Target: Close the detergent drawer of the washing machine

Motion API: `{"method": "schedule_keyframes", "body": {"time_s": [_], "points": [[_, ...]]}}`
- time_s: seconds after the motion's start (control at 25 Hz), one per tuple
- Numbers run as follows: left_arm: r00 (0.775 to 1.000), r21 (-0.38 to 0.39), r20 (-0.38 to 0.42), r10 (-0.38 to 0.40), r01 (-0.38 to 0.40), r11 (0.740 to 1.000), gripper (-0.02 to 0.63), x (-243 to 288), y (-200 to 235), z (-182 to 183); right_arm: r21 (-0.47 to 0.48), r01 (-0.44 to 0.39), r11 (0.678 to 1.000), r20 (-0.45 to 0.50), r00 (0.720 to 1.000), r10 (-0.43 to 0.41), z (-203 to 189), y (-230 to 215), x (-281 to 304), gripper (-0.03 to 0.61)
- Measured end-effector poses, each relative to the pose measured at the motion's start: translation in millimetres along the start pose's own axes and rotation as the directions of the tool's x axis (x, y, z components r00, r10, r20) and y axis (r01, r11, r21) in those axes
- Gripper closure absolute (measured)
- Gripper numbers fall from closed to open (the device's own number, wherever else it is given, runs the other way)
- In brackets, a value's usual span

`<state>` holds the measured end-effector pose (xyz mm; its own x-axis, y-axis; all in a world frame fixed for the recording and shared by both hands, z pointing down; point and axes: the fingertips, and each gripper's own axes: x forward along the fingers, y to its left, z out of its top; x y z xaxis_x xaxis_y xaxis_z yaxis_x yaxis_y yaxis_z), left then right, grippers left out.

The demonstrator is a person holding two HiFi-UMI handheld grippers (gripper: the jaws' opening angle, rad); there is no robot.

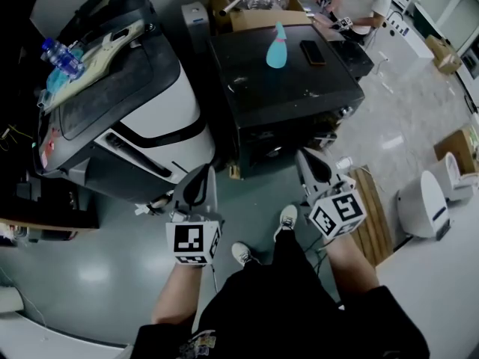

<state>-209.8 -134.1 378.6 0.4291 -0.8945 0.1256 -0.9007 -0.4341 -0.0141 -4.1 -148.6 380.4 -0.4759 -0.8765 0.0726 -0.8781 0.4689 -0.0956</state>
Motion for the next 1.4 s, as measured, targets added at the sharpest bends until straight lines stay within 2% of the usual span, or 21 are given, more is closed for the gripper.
{"method": "schedule_keyframes", "body": {"time_s": [0.2,0.4,0.8,1.16,1.4], "points": [[1.0,0.022,0.014,-0.022,0.022,1.0,0.61,-19,-19,9,-0.031,-0.015,0.999,0.037,0.999,0.016,17,14,-29,0.581],[0.999,0.023,0.019,-0.04,0.039,0.999,0.611,-25,-54,13,-0.033,-0.018,0.999,0.041,0.999,0.02,21,7,-64,0.58],[1.0,0.017,-0.003,0.002,-0.002,1.0,0.611,-35,-161,13,-0.02,-0.098,0.995,0.011,0.995,0.098,14,-35,-144,0.581],[0.999,-0.051,-0.048,-0.011,0.008,0.999,0.611,-51,-261,-15,-0.013,-0.191,0.982,-0.027,0.981,0.19,-8,-62,-210,0.581],[0.996,-0.062,-0.088,-0.003,-0.002,0.998,0.611,-57,-300,-39,0.008,-0.231,0.973,-0.05,0.972,0.231,-25,-68,-236,0.581]]}}
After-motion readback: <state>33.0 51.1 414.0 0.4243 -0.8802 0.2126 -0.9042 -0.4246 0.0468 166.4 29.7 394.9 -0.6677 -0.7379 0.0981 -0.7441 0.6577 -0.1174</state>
